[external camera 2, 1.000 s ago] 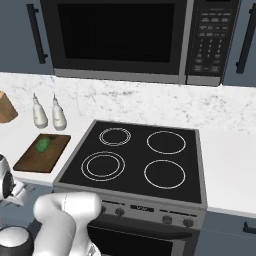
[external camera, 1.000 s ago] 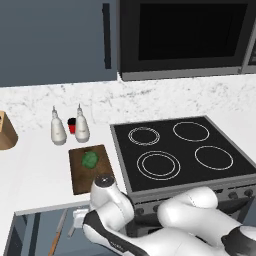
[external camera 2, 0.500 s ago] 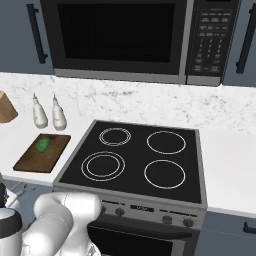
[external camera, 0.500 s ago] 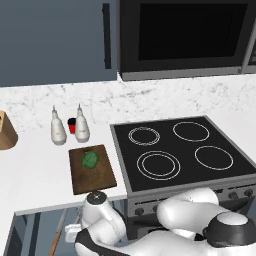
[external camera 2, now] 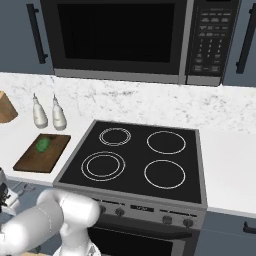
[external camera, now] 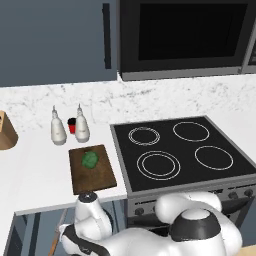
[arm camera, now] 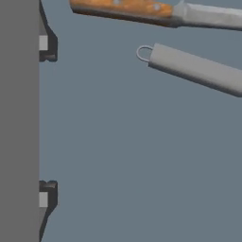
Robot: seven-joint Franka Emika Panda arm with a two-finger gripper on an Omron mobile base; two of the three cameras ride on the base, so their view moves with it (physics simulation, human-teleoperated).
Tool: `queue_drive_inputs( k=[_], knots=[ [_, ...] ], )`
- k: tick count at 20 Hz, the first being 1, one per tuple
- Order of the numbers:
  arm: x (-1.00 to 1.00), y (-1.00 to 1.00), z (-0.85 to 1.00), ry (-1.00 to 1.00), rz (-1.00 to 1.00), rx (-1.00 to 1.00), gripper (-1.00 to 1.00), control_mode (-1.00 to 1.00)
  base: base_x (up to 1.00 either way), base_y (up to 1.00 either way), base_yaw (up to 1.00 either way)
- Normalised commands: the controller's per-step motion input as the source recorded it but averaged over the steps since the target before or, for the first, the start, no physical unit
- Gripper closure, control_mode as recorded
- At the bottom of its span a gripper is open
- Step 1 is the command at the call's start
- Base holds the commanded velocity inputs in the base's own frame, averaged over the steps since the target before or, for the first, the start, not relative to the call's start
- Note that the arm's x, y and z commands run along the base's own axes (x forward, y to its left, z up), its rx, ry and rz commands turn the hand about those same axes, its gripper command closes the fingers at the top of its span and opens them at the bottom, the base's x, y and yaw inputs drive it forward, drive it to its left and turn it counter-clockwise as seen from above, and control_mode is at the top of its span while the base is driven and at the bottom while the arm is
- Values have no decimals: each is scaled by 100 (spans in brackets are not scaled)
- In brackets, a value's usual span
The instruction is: Place the appropriate cutting tool for cutting the broccoli skin on the cutting board.
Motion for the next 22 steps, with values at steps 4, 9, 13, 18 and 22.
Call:
queue_drive_inputs(
  k=[4,9,13,18,22],
  knots=[
    [17,28,-10,3,0,-9,-100,-100,0,0,0],
    [1,21,-16,2,0,-10,-100,-100,0,0,0],
    [-6,16,-25,5,0,-8,-100,-100,0,0,0],
    [-10,7,-30,7,0,-4,-100,-100,0,0,0],
    [-13,1,-24,7,0,-1,-100,-100,0,0,0]
  ],
)
